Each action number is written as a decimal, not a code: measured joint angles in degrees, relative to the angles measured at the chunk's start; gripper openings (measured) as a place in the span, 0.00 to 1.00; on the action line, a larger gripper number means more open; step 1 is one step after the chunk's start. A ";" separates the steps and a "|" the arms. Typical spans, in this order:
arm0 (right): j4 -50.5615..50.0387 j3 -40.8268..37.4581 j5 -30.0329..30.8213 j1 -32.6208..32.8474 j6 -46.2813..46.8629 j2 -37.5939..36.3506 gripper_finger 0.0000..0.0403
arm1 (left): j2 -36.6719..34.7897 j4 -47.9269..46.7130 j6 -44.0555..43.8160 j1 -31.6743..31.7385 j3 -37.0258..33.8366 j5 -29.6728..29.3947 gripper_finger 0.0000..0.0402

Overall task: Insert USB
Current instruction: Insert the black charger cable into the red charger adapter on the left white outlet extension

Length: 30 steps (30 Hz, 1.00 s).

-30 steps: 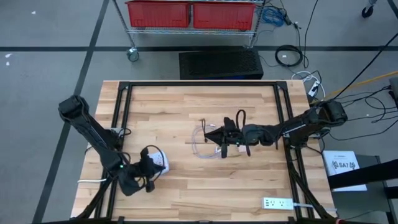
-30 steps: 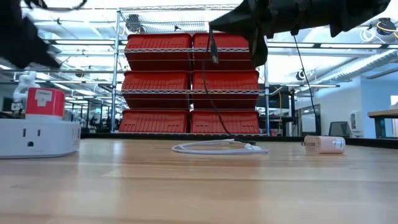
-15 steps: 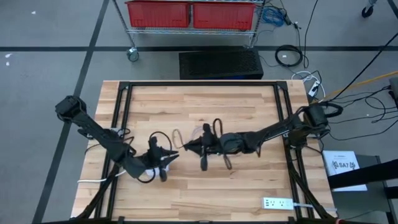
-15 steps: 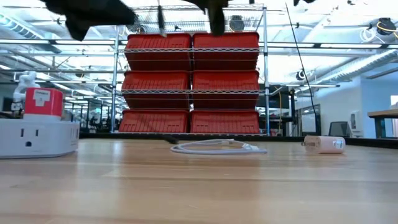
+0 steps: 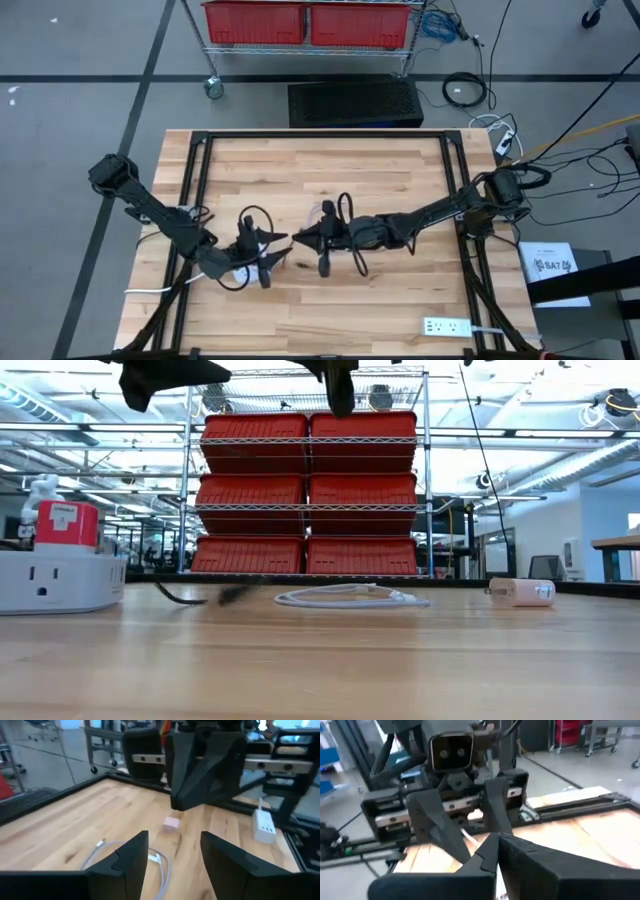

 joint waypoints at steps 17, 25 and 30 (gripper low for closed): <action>-34.88 -0.02 -10.33 6.03 11.06 -0.48 0.24 | 0.00 -8.15 -0.39 -5.82 0.00 -4.23 0.47; -33.58 -0.02 -9.95 7.62 -2.06 3.45 0.30 | 0.00 -10.76 -0.45 -7.73 0.00 -4.17 0.47; -33.71 -0.07 -8.94 7.84 -14.01 8.02 0.29 | 0.00 -11.56 -0.47 -8.74 0.00 -3.12 0.47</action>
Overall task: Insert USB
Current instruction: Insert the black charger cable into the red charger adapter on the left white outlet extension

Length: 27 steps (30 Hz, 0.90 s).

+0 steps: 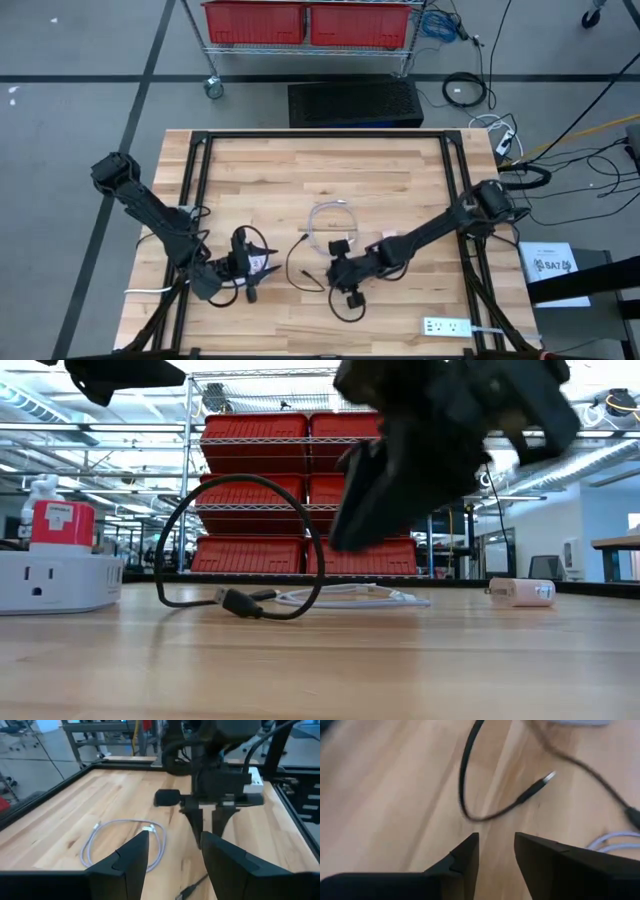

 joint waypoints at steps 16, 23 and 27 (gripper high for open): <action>11.93 0.07 -1.01 0.26 -14.93 4.37 0.26 | 0.00 -4.26 -4.44 -0.01 0.00 1.06 0.47; 10.54 0.04 -3.02 0.53 -22.29 4.31 0.22 | 0.00 -4.24 -4.44 -0.01 -0.01 1.95 0.47; 10.62 0.04 -4.20 0.43 -24.59 4.41 0.27 | 0.00 -4.24 -4.44 0.01 -0.01 1.99 0.47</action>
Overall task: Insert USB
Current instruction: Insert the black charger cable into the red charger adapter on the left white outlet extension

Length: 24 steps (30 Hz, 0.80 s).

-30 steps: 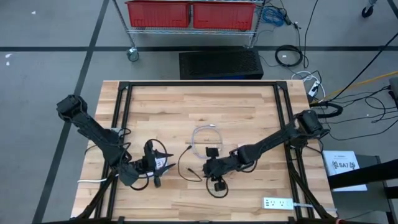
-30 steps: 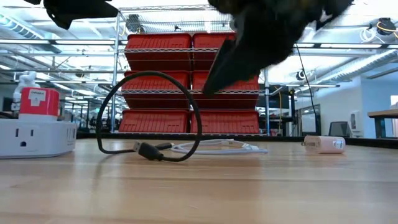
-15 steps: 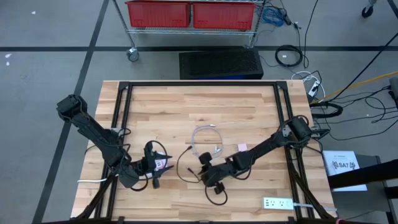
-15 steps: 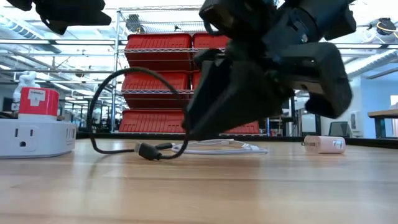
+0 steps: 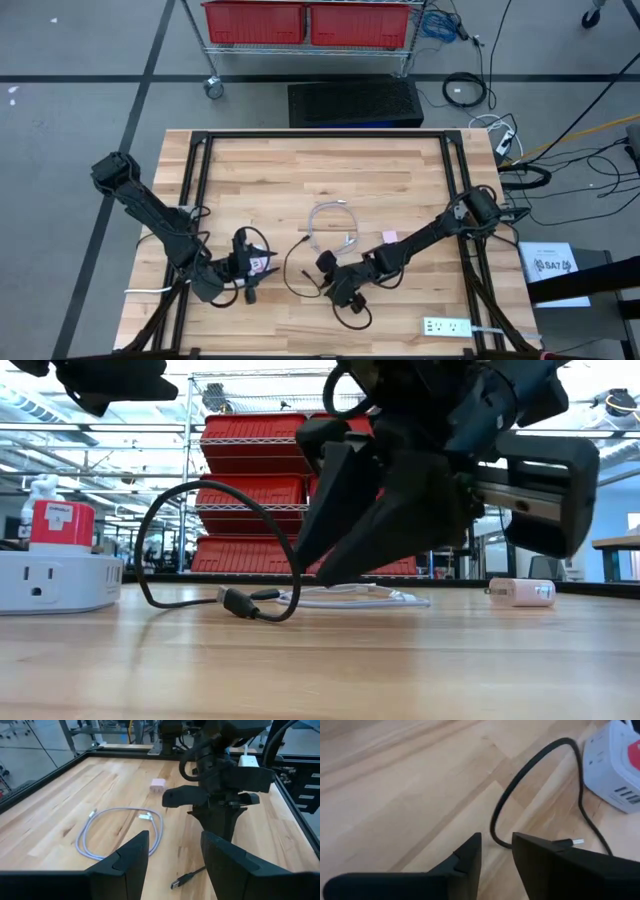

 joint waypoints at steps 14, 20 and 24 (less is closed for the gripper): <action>4.22 0.00 -8.85 -2.35 0.58 0.02 0.27 | 0.00 -0.29 0.02 0.17 -0.01 -0.01 0.47; 4.26 0.00 -11.18 -2.24 0.87 0.02 0.15 | 0.00 -0.54 0.00 0.17 -0.01 -0.01 0.47; 5.26 0.00 -11.14 -2.28 1.88 0.02 0.05 | 0.00 -0.62 0.02 0.17 -0.01 -0.01 0.47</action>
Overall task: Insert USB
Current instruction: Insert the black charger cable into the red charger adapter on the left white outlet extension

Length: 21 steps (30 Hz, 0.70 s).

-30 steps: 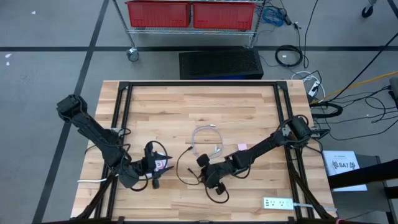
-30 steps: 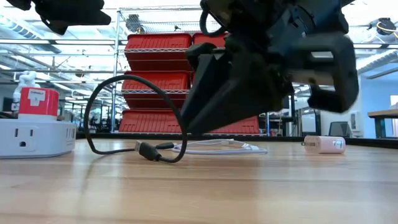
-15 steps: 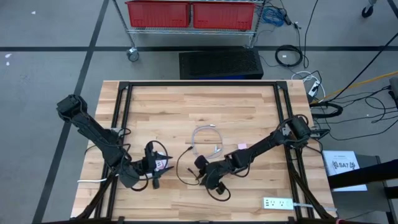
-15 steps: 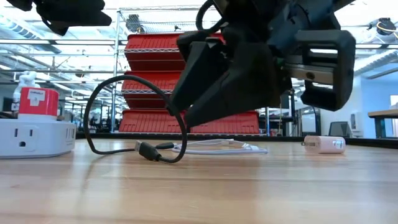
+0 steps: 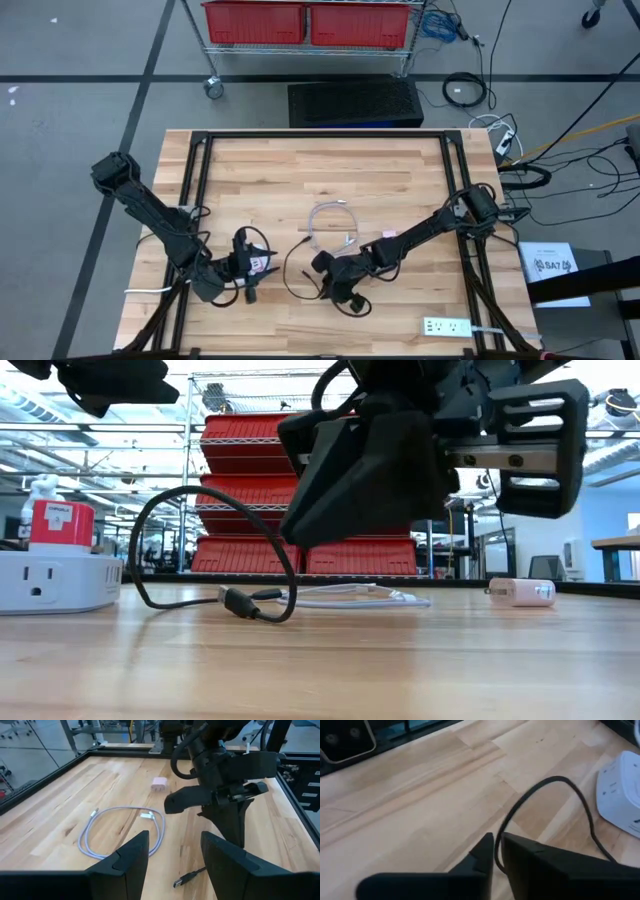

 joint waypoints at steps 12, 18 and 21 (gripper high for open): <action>-1.44 0.00 0.61 0.13 4.68 0.04 0.31 | 0.00 -0.17 0.00 0.00 0.00 0.00 0.47; 3.42 2.33 0.39 0.13 3.21 5.61 0.39 | 0.02 -0.16 -0.02 0.52 -0.03 0.19 0.47; 0.34 6.23 2.12 0.15 1.58 8.46 0.34 | 0.02 -0.16 -0.05 0.79 -0.04 1.19 0.47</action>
